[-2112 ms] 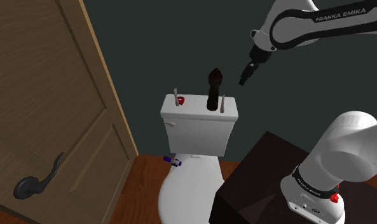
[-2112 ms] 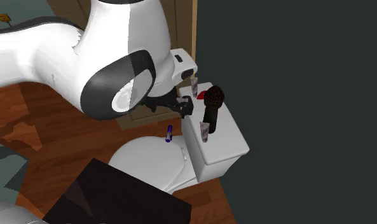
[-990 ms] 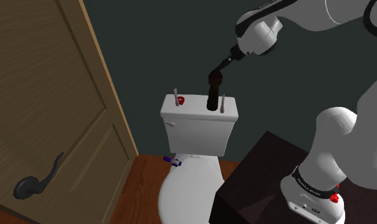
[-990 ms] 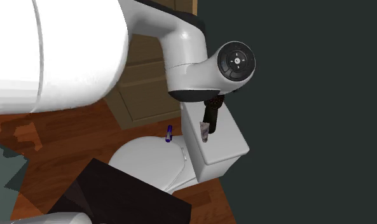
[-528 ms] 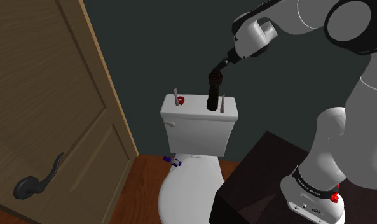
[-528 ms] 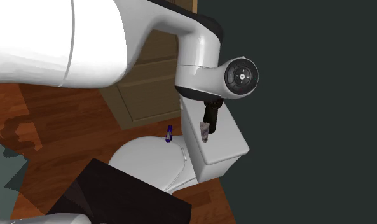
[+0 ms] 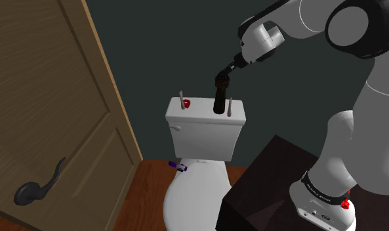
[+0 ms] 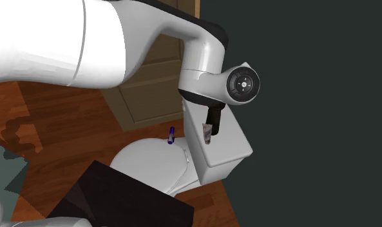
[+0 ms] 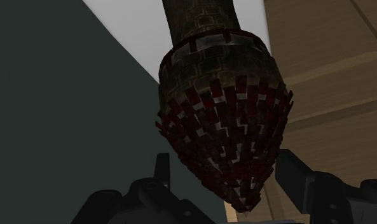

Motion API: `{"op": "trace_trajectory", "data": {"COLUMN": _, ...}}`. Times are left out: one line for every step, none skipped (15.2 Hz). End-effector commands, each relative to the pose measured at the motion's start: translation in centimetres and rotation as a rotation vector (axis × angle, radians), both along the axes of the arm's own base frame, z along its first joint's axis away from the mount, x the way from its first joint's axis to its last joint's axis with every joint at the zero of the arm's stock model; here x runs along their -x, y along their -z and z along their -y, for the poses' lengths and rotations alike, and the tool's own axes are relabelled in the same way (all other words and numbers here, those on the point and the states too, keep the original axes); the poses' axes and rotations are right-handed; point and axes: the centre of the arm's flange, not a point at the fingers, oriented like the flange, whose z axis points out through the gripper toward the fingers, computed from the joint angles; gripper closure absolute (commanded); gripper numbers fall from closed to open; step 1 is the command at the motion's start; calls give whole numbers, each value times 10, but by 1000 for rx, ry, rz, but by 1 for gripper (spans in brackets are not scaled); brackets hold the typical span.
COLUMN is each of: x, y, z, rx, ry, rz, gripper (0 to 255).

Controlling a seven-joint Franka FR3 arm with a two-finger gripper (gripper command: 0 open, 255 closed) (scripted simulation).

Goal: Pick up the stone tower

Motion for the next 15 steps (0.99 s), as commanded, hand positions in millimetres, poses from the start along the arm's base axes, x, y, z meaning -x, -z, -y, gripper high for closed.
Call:
{"op": "trace_trajectory", "data": {"x": 0, "y": 1, "z": 0, "rx": 0, "ry": -1, "rz": -2, "gripper": 255}}
{"op": "trace_trajectory", "data": {"x": 0, "y": 1, "z": 0, "rx": 0, "ry": -1, "rz": -2, "gripper": 255}}
{"op": "trace_trajectory", "data": {"x": 0, "y": 1, "z": 0, "rx": 0, "ry": -1, "rz": -2, "gripper": 255}}
{"op": "trace_trajectory", "data": {"x": 1, "y": 1, "z": 0, "rx": 0, "ry": -1, "rz": -2, "gripper": 255}}
{"op": "trace_trajectory", "data": {"x": 1, "y": 1, "z": 0, "rx": 0, "ry": -1, "rz": -2, "gripper": 255}}
{"op": "trace_trajectory", "data": {"x": 0, "y": 2, "z": -1, "rx": 0, "ry": -1, "rz": -2, "gripper": 255}}
{"op": "trace_trajectory", "data": {"x": 0, "y": -3, "z": -1, "rx": 0, "ry": -1, "rz": -2, "gripper": 255}}
{"op": "trace_trajectory", "data": {"x": 0, "y": -9, "z": -1, "rx": 0, "ry": -1, "rz": -2, "gripper": 255}}
{"op": "trace_trajectory", "data": {"x": 0, "y": -14, "z": -1, "rx": 0, "ry": -1, "rz": -2, "gripper": 255}}
{"op": "trace_trajectory", "data": {"x": 0, "y": -19, "z": -1, "rx": 0, "ry": -1, "rz": -2, "gripper": 255}}
{"op": "trace_trajectory", "data": {"x": 0, "y": -24, "z": -1, "rx": 0, "ry": -1, "rz": -2, "gripper": 255}}
{"op": "trace_trajectory", "data": {"x": 0, "y": -30, "z": -1, "rx": 0, "ry": -1, "rz": -2, "gripper": 255}}
{"op": "trace_trajectory", "data": {"x": 0, "y": -35, "z": -1, "rx": 0, "ry": -1, "rz": -2, "gripper": 255}}
{"op": "trace_trajectory", "data": {"x": 0, "y": -40, "z": -1, "rx": 0, "ry": -1, "rz": -2, "gripper": 255}}
{"op": "trace_trajectory", "data": {"x": 0, "y": -46, "z": -1, "rx": 0, "ry": -1, "rz": -2, "gripper": 255}}
